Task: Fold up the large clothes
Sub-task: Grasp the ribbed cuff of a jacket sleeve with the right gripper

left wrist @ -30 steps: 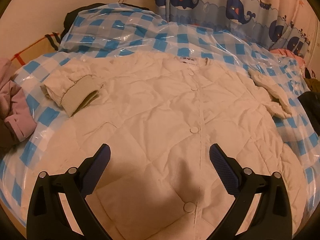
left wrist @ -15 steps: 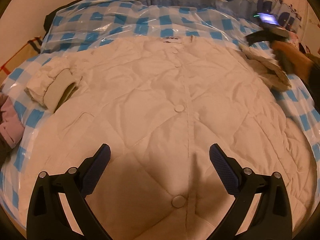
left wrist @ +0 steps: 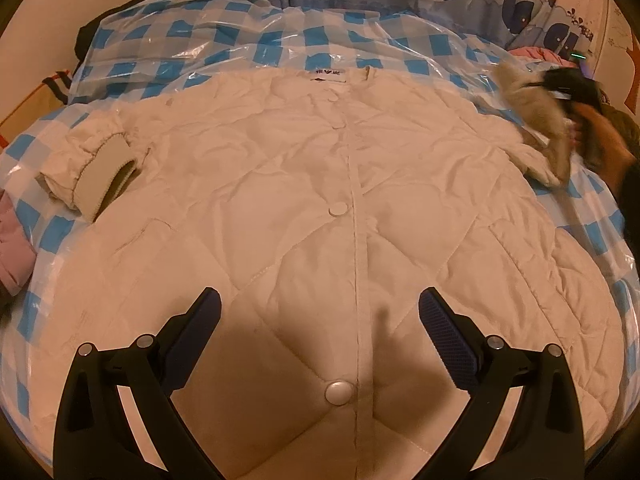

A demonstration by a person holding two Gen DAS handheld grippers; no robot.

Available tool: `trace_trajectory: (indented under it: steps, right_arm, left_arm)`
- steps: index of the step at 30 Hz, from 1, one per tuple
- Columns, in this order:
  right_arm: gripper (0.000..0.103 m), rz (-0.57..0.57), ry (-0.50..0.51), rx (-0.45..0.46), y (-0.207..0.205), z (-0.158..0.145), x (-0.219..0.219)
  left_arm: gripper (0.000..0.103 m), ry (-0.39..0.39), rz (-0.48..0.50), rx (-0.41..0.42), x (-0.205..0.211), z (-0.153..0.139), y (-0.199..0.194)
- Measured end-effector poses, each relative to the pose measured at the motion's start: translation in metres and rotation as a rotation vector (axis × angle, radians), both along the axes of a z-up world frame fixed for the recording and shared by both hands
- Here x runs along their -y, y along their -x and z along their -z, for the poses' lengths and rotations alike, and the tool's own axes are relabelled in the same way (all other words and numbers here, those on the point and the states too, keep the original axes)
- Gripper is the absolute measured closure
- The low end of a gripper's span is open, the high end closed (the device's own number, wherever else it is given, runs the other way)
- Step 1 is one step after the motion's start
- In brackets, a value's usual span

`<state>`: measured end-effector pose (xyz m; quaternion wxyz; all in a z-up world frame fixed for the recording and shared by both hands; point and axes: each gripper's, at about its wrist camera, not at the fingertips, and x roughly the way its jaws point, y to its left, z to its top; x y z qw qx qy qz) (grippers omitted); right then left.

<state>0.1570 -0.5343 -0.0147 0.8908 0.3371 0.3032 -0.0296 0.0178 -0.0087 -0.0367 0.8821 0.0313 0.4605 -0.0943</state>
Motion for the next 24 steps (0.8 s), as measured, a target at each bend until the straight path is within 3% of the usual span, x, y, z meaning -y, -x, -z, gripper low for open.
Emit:
trace_trajectory:
  steps: [3,6,8,9,12,13,16,18,21,23,24]
  right_arm:
    - [0.090,0.052,-0.097,0.179,0.076,-0.024,0.029]
    - [0.090,0.180,-0.222,0.304,0.156,-0.017,0.076]
    - [0.088,0.250,-0.294,0.273,0.187,0.011,0.101]
    - [0.083,0.293,-0.336,0.221,0.199,0.031,0.114]
    - [0.051,0.382,-0.490,0.118,0.223,0.078,0.131]
    - [0.047,0.393,-0.526,0.097,0.232,0.088,0.133]
    - [0.031,0.327,-0.518,0.132,0.239,0.088,0.132]
    - [0.028,0.327,-0.522,0.149,0.239,0.085,0.132]
    - [0.028,0.351,-0.531,0.140,0.242,0.089,0.129]
    - [0.060,0.362,-0.512,0.126,0.233,0.091,0.121]
    - [0.083,0.372,-0.506,0.111,0.222,0.091,0.117]
  left_arm:
    - [0.008,0.019,-0.010,-0.016,-0.002,0.002,-0.002]
    - [0.008,0.037,-0.019,-0.031,-0.004,0.004,-0.004]
    - [0.008,0.049,-0.020,-0.039,-0.004,0.006,-0.005]
    - [0.008,0.053,-0.021,-0.042,-0.004,0.006,-0.006]
    - [0.008,0.049,-0.021,-0.046,-0.003,0.008,-0.007]
    - [0.008,0.049,-0.022,-0.048,-0.003,0.009,-0.008]
    - [0.008,0.057,-0.022,-0.055,-0.004,0.010,-0.009]
    - [0.008,0.062,-0.022,-0.055,-0.004,0.010,-0.009]
    - [0.008,0.059,-0.022,-0.053,-0.003,0.010,-0.009]
    - [0.008,0.063,-0.021,-0.056,-0.004,0.010,-0.008]
    - [0.008,0.063,-0.023,-0.055,-0.004,0.010,-0.008]
